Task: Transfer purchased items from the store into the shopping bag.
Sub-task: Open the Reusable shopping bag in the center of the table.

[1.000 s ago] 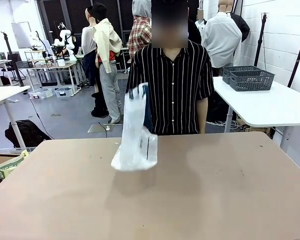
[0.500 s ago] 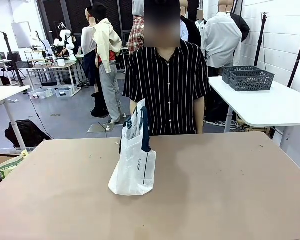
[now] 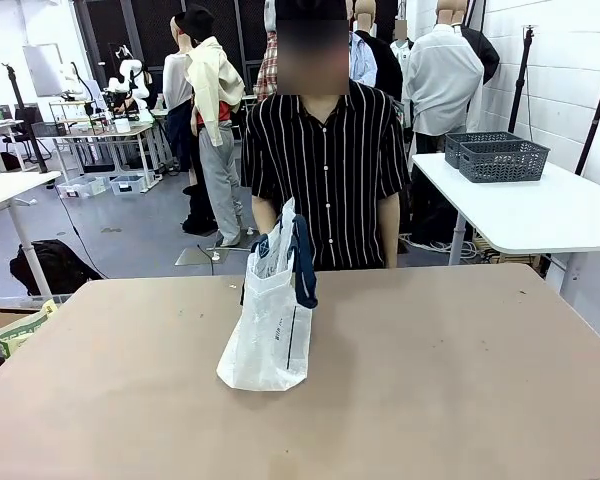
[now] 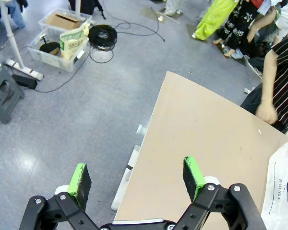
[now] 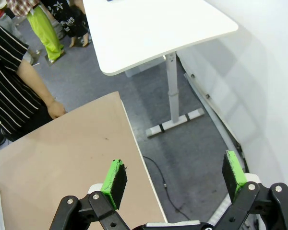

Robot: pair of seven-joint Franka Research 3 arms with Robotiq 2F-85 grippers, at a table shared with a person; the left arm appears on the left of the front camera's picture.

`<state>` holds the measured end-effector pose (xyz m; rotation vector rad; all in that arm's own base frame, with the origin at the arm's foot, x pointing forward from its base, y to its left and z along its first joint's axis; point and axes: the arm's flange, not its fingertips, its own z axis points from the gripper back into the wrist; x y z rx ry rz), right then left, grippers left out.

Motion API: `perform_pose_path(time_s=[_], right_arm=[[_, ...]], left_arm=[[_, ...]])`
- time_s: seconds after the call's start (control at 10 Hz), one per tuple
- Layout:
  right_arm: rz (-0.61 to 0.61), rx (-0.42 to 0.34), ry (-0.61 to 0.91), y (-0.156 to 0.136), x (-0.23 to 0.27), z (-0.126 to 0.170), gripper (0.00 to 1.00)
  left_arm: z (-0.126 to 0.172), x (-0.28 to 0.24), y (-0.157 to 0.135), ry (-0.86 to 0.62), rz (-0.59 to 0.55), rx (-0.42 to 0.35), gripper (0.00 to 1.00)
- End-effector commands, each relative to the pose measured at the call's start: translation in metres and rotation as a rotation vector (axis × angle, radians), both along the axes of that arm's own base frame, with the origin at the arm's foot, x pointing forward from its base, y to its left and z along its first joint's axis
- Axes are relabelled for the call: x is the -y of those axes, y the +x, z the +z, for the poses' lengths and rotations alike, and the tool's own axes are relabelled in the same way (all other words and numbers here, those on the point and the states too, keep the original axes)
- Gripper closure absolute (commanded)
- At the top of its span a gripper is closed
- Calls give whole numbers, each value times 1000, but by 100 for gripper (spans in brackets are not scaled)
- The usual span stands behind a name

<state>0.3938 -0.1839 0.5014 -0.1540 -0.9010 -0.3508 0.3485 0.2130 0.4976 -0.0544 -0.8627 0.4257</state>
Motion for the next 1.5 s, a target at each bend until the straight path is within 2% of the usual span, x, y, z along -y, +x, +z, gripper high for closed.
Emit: perform_pose_path(time_s=[0.0, 0.6, 0.7, 0.9, 1.1, 1.2, 1.3, 1.4], right_arm=[[5, -12, -4, 0, -3, 0, 0], [0, 0, 0, 0, 0, 0, 0], [110, 50, 6, 4, -36, 23, 0], [309, 44, 22, 15, -109, 48, 0], [570, 44, 37, 18, -184, 61, 0], [692, 6, 36, 16, -215, 57, 0], [762, -44, -16, 15, -236, 47, 0], [551, 47, 11, 9, -228, 61, 0]], left_arm=[[-2, -2, -2, -1, -10, -5, 0], [0, 0, 0, 0, 0, 0, 0], [20, 33, 14, 8, -124, 73, 0], [48, 88, 36, -21, -344, 155, 0], [52, 140, 51, -104, -581, 198, 0], [47, 162, 56, -141, -676, 200, 0], [40, 168, 61, -101, -624, 172, 0], [64, 180, 40, -68, -547, 193, 0]])
